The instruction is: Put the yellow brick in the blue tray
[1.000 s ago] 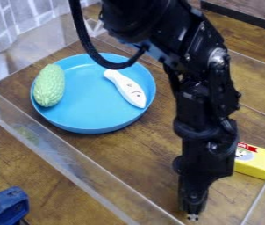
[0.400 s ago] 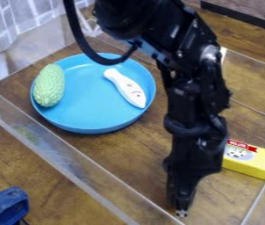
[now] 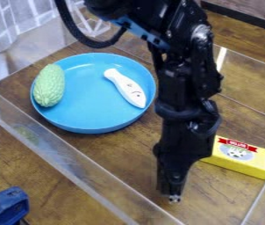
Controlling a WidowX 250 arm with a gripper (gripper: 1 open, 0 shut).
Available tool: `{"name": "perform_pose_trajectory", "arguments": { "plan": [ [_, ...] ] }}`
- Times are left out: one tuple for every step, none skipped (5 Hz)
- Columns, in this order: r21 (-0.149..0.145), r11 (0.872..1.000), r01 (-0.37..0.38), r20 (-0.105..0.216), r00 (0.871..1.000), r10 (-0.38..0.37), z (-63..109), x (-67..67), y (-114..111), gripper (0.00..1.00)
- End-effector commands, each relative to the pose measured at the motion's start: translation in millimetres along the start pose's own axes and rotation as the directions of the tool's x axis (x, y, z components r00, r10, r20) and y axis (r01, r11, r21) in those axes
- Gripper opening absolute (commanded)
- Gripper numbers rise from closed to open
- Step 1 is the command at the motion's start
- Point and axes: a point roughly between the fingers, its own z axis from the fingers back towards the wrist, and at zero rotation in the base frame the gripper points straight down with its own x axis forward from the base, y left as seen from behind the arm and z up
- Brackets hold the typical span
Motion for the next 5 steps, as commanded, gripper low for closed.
{"name": "perform_pose_trajectory", "arguments": {
  "plan": [
    [0.065,0.997,-0.050,0.063,0.997,0.046,36.0,11.6,12.0,0.00],
    [0.079,0.993,-0.089,0.061,0.995,0.084,49.9,16.5,14.5,0.00],
    [0.100,0.992,-0.076,0.048,0.996,0.071,67.8,15.5,12.6,0.00],
    [0.134,0.989,-0.064,0.031,0.998,0.061,90.2,11.8,14.3,0.00],
    [0.152,0.988,-0.029,0.029,0.999,0.025,79.3,11.0,13.8,1.00]
  ]
}}
